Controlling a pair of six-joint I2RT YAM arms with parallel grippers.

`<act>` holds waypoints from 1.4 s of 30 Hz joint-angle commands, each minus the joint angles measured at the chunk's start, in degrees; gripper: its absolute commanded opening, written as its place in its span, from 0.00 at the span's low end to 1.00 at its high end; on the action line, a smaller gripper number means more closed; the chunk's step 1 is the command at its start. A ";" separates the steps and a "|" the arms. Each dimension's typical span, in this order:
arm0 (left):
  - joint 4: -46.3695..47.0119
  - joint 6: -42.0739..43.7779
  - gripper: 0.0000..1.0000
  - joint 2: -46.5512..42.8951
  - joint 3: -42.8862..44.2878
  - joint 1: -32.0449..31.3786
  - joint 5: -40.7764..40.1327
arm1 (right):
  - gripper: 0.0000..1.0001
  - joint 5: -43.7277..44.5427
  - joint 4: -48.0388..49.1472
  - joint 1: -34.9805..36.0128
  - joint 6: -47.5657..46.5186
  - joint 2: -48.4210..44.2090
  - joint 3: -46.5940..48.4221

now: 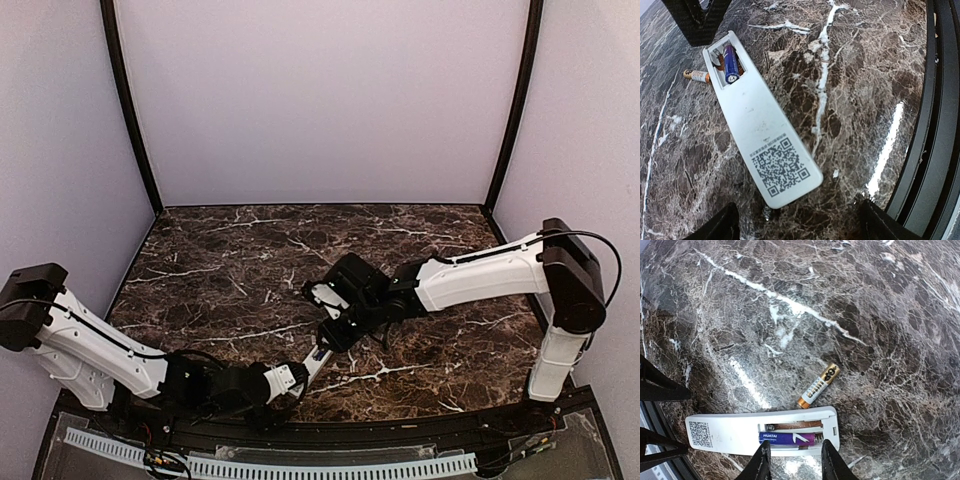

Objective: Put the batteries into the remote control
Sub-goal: Hold the remote control without the battery cover at the center of the board.

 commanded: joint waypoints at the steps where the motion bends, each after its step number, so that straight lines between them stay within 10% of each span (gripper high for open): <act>1: -0.18 1.21 0.79 0.83 0.42 -0.02 0.07 | 0.32 -1.04 9.58 1.48 -2.09 -1.32 -2.87; 42: -2.24 1.19 0.09 4.91 3.17 1.98 -1.13 | 0.26 6.11 14.49 5.04 6.43 -6.35 -12.54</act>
